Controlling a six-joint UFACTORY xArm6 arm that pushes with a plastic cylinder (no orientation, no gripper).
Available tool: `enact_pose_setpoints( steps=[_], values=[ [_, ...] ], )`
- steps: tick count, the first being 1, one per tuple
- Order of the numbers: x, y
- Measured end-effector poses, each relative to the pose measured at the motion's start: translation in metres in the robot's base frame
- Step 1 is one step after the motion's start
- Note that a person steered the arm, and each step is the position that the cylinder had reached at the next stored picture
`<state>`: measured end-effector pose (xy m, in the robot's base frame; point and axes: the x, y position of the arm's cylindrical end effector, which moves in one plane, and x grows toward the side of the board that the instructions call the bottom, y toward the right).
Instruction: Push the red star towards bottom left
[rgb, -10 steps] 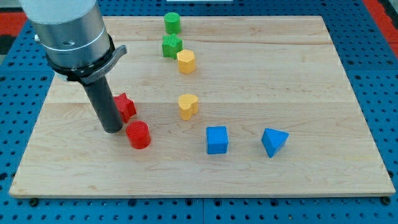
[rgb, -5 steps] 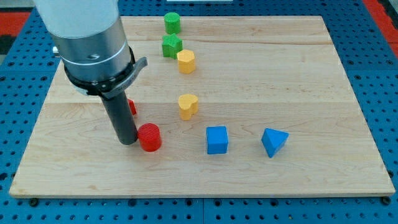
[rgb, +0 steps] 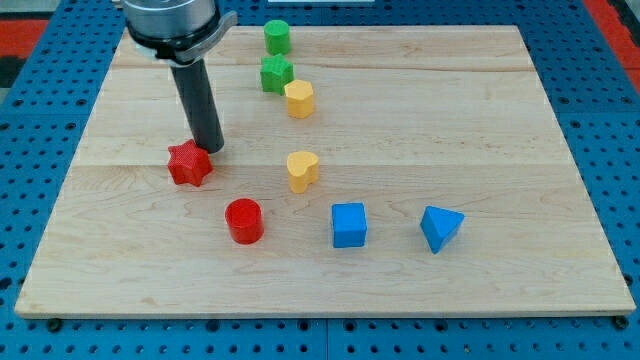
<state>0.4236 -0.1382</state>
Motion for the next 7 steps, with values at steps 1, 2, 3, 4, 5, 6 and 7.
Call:
enact_pose_setpoints(
  steps=[1, 2, 3, 4, 5, 6, 7],
  values=[
    [0.016, -0.015],
    [0.038, -0.018],
    [0.049, -0.027],
    [0.061, -0.037],
    [0.075, -0.043],
    [0.077, -0.039],
    [0.076, 0.005]
  ],
)
